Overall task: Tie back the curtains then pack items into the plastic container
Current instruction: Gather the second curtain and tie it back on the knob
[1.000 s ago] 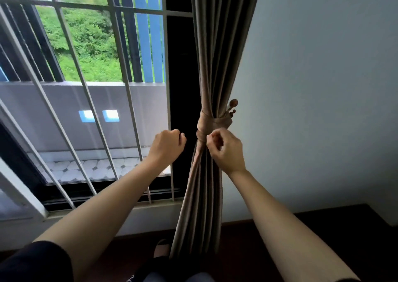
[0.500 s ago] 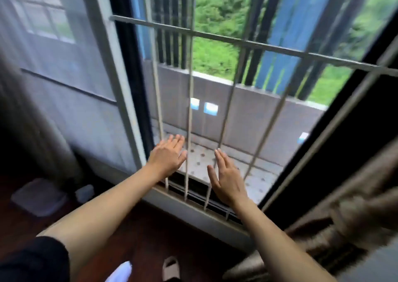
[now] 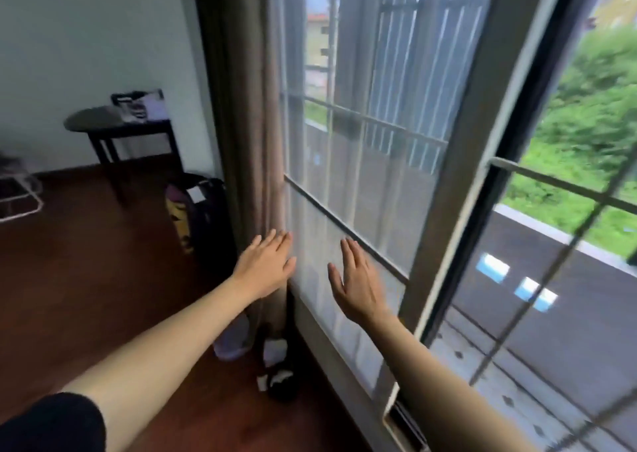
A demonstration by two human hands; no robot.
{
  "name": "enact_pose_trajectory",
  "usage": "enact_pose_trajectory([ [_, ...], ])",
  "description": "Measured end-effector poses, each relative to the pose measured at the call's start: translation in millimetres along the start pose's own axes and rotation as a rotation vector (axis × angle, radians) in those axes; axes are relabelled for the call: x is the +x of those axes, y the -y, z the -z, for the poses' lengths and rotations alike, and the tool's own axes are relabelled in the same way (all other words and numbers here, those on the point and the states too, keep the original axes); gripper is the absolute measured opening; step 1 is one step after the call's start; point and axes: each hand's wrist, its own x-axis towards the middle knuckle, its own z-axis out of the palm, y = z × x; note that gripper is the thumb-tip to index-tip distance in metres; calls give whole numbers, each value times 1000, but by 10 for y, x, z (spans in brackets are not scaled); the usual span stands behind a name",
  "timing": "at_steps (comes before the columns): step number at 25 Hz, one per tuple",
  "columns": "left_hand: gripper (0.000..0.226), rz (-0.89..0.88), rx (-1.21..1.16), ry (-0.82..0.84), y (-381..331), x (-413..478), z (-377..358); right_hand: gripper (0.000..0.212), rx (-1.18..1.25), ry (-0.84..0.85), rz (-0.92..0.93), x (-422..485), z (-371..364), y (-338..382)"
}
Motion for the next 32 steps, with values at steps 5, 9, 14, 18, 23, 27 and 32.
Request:
enact_pose_trajectory([
  [5, 58, 153, 1, 19, 1123, 335, -56, 74, 31, 55, 67, 909, -760, 578],
  [9, 58, 260, -10, 45, 1887, 548, -293, 80, 75, 96, 111, 1407, -1296, 886],
  [14, 58, 288, -15, 32, 2838, 1067, -593, 74, 85, 121, 117, 2255, -2141, 1280],
  [18, 56, 287, -38, -38, 3733, 1754, -646, 74, 128, 87, 54, 3123, -2923, 1705],
  [23, 56, 199, -89, -78, 4547, 2604, -662, 90, 91, 37, -57, 3982, -3401, 2098],
  [27, 55, -4, -321, -126, 4865, 3274, -730, 70, -20, -4, -126, 4461, -3530, 2177],
  [32, 46, -310, -731, -298, 4835, 4118, -797, 76, -120, -168, -265, 4856, -3731, 2200],
])
